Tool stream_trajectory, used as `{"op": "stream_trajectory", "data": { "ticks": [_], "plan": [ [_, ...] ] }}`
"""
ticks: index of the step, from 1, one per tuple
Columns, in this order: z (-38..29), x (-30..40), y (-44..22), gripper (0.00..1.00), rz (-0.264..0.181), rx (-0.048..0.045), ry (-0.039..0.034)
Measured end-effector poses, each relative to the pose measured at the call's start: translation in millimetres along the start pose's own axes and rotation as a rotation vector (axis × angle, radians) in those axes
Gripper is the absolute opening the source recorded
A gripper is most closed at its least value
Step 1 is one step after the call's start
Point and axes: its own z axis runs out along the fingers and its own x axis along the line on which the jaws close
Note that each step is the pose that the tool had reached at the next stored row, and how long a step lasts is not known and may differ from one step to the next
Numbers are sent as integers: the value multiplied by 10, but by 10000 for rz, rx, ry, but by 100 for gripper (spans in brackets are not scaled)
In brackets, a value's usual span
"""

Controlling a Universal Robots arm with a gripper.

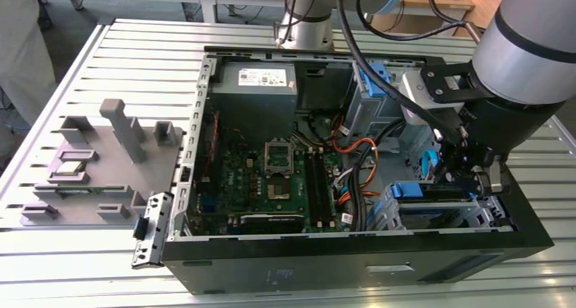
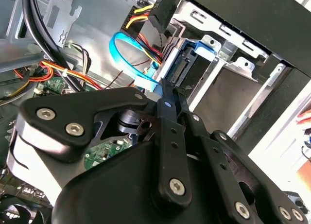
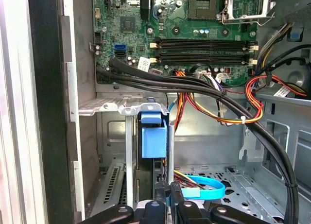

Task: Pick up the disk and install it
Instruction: 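Insert the first disk wire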

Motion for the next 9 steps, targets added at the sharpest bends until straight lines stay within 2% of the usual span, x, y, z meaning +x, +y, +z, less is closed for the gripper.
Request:
{"op": "stream_trajectory", "data": {
  "ticks": [9],
  "plan": [
    [21, 41, 3, 16, -5, 13, -4]
  ]
}}
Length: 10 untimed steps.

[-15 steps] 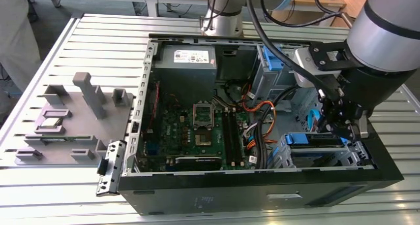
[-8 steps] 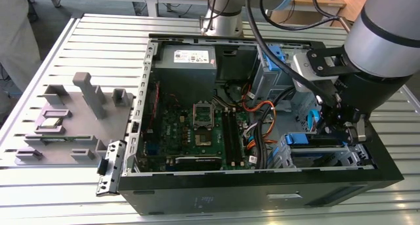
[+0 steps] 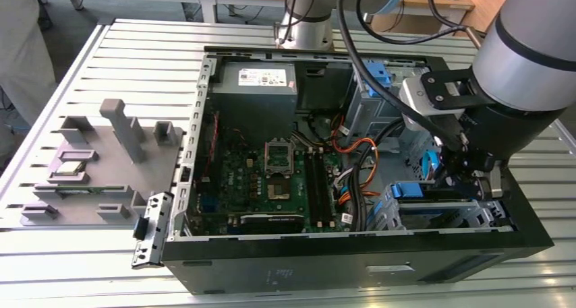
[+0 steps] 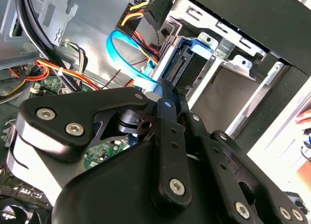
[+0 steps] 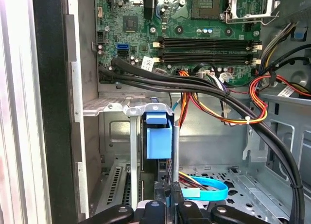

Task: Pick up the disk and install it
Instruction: 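Insert the first disk wire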

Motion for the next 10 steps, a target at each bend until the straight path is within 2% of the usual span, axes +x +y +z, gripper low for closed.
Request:
{"op": "stream_trajectory", "data": {
  "ticks": [10],
  "plan": [
    [21, 2, 8, 16, -4, 9, -3]
  ]
}}
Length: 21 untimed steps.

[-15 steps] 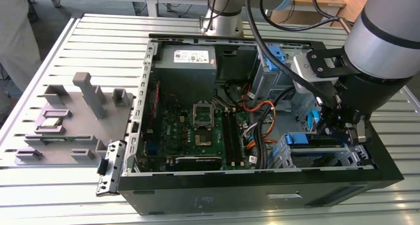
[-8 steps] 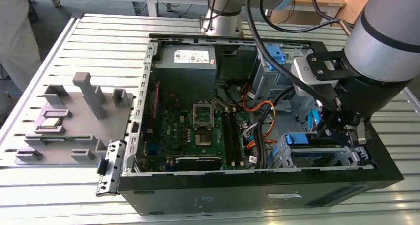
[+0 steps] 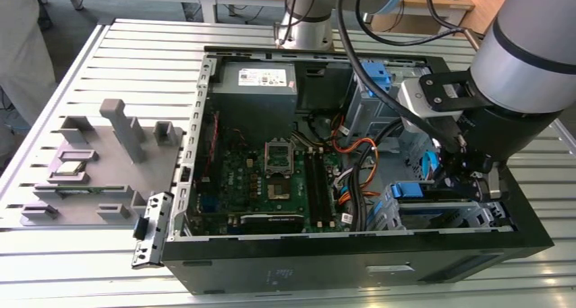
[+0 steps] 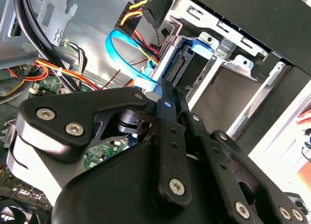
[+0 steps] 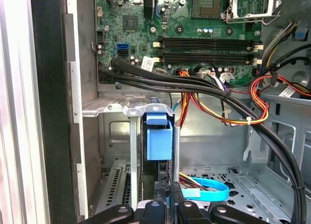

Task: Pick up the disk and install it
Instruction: 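Insert the first disk wire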

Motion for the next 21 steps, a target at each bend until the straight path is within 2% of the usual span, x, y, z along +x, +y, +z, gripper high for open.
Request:
{"op": "stream_trajectory", "data": {
  "ticks": [14, 17, 21],
  "plan": [
    [0, 0, 0, 16, 3, 0, -18],
    [-3, 0, 0, 16, 14, 0, -74],
    [-2, 0, 0, 16, 17, 0, -98]
  ]
}}
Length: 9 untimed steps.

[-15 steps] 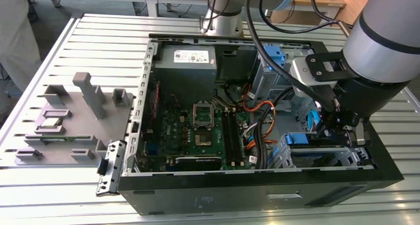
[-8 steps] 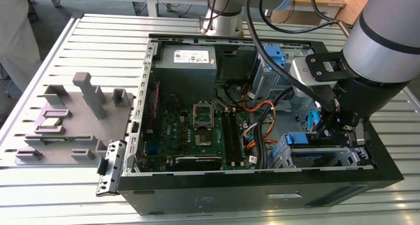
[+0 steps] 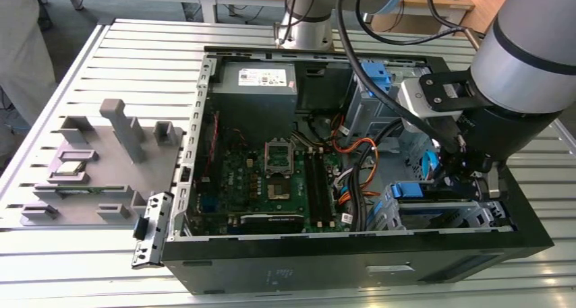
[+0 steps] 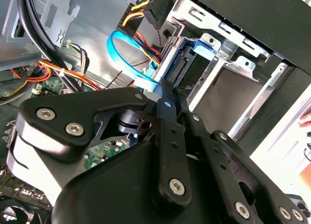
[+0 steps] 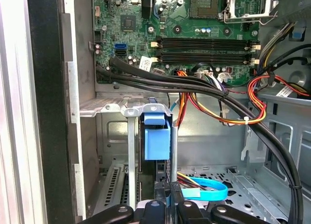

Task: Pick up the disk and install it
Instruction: 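Insert the first disk wire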

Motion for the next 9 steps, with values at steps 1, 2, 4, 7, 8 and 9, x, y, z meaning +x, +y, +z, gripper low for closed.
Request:
{"op": "stream_trajectory", "data": {
  "ticks": [1, 2, 4, 7, 8, 9],
  "plan": [
    [0, 1, 0, 16, 1, 0, -7],
    [0, 1, 0, 16, 2, 0, -11],
    [0, 4, 0, 16, 2, 0, -14],
    [0, 12, 0, 16, 2, 0, -13],
    [0, 15, 0, 16, 2, 0, -14],
    [2, 18, 0, 16, 2, 0, -14]
  ]
}}
